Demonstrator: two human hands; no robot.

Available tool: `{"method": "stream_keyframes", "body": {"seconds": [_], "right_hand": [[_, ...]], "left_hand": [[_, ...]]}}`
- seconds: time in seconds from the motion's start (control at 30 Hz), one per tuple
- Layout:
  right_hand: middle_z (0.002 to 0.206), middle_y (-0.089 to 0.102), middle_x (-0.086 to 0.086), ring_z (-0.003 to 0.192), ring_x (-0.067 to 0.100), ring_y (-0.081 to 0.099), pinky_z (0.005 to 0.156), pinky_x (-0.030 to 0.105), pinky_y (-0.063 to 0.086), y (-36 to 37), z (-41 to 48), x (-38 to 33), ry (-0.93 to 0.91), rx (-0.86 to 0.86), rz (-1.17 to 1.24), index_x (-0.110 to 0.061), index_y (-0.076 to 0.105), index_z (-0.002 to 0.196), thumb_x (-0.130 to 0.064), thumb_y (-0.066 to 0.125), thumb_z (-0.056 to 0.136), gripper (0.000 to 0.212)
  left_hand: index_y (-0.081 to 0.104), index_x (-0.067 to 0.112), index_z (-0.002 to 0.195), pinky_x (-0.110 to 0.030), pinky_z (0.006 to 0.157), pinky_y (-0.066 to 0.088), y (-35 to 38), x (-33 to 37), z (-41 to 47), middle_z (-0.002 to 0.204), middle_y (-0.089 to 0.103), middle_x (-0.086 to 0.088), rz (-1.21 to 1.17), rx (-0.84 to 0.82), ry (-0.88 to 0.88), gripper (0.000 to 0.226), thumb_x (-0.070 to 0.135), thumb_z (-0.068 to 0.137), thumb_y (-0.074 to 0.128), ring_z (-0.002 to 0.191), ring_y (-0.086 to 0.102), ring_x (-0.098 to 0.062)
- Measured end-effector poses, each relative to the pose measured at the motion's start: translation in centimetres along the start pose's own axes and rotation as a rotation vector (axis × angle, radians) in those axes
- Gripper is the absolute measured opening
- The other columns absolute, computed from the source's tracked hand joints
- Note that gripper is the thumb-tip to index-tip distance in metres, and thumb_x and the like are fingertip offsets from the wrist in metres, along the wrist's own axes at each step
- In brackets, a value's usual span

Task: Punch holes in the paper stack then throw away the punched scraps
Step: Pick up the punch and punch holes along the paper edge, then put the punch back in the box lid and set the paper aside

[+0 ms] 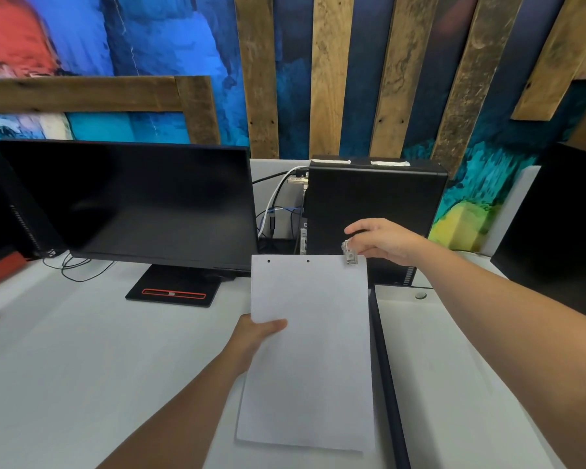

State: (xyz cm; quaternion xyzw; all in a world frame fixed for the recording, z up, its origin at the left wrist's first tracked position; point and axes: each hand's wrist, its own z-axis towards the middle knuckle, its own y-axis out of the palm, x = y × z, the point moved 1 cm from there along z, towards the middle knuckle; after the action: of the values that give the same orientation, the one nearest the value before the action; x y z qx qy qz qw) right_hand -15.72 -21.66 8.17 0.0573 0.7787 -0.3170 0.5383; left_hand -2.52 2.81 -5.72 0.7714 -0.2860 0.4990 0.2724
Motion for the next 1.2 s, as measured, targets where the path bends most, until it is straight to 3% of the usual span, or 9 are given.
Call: {"method": "stream_keyframes", "body": {"seconds": [0.1, 0.2, 0.37, 0.53, 0.67, 0.87, 1.07, 1.2], "right_hand": [[0.102, 0.062, 0.006, 0.095, 0.018, 0.062, 0.079, 0.025, 0.053, -0.4, -0.5, -0.1, -0.032, 0.051, 0.068, -0.013, 0.061, 0.105, -0.013, 0.061, 0.087, 0.018], [0.099, 0.066, 0.01, 0.096, 0.02, 0.064, 0.079, 0.026, 0.054, -0.8, -0.9, 0.1, -0.031, 0.053, 0.116, -0.011, 0.066, 0.093, -0.012, 0.061, 0.088, 0.008], [0.104, 0.067, 0.013, 0.101, 0.023, 0.065, 0.092, 0.036, 0.053, -1.7, -1.7, 1.4, -0.04, 0.096, 0.083, -0.009, 0.068, 0.092, -0.009, 0.06, 0.088, 0.009], [0.098, 0.067, 0.016, 0.093, 0.028, 0.067, 0.086, 0.041, 0.056, -3.1, -3.3, 3.7, 0.001, 0.225, 0.148, -0.006, 0.067, 0.086, -0.006, 0.054, 0.091, 0.014], [0.081, 0.063, 0.014, 0.074, 0.022, 0.062, 0.08, 0.038, 0.056, -3.0, -4.6, 6.8, 0.07, 0.227, 0.109, -0.01, 0.063, 0.071, -0.002, 0.051, 0.092, 0.024], [0.079, 0.062, 0.017, 0.072, 0.028, 0.06, 0.083, 0.043, 0.055, -0.5, -6.2, 11.7, 0.198, 0.213, 0.006, -0.009, 0.063, 0.067, 0.007, 0.053, 0.085, 0.026], [0.072, 0.067, 0.007, 0.066, 0.015, 0.06, 0.065, 0.024, 0.048, 3.3, -7.6, 12.2, 0.14, 0.166, -0.06, -0.01, 0.067, 0.067, 0.006, 0.057, 0.081, 0.023], [0.076, 0.072, 0.002, 0.079, 0.018, 0.066, 0.081, 0.029, 0.049, 5.3, -7.9, 13.2, 0.144, 0.125, -0.172, -0.018, 0.071, 0.064, -0.005, 0.068, 0.076, 0.019]], "left_hand": [[0.071, 0.004, 0.097, -0.031, 0.064, 0.059, 0.1, 0.1, -0.1, 0.091, 0.075, -0.012, -0.009, -0.005, 0.006, 0.021, 0.001, 0.076, 0.074, 0.076, 0.073, -0.024], [0.071, 0.004, 0.097, -0.03, 0.063, 0.059, 0.0, 0.2, -0.2, 0.091, 0.075, -0.012, -0.009, -0.004, 0.006, 0.021, 0.001, 0.076, 0.074, 0.075, 0.073, -0.024], [0.071, 0.003, 0.098, -0.031, 0.063, 0.059, -0.2, -0.1, -0.3, 0.09, 0.075, -0.012, -0.01, 0.003, 0.001, 0.023, 0.0, 0.075, 0.074, 0.075, 0.073, -0.025], [0.071, 0.003, 0.098, -0.033, 0.067, 0.058, -0.5, -0.4, -0.2, 0.093, 0.074, -0.013, -0.015, 0.012, -0.001, 0.024, 0.001, 0.075, 0.074, 0.08, 0.072, -0.027], [0.071, 0.005, 0.095, -0.034, 0.07, 0.057, -0.4, -0.7, -0.3, 0.094, 0.074, -0.013, -0.019, 0.002, -0.002, 0.021, 0.001, 0.075, 0.075, 0.083, 0.071, -0.028], [0.07, 0.001, 0.102, -0.04, 0.078, 0.057, -0.2, -1.0, -0.3, 0.098, 0.074, -0.015, -0.028, -0.013, -0.007, 0.03, 0.002, 0.073, 0.076, 0.09, 0.07, -0.033], [0.07, 0.002, 0.101, -0.038, 0.075, 0.057, -0.4, -1.1, -0.4, 0.098, 0.074, -0.016, -0.024, -0.016, 0.003, 0.028, 0.002, 0.074, 0.076, 0.087, 0.071, -0.032], [0.07, 0.001, 0.103, -0.039, 0.077, 0.057, -0.6, -1.1, -0.6, 0.1, 0.073, -0.017, -0.021, -0.015, 0.001, 0.033, 0.004, 0.071, 0.079, 0.089, 0.071, -0.033]]}}
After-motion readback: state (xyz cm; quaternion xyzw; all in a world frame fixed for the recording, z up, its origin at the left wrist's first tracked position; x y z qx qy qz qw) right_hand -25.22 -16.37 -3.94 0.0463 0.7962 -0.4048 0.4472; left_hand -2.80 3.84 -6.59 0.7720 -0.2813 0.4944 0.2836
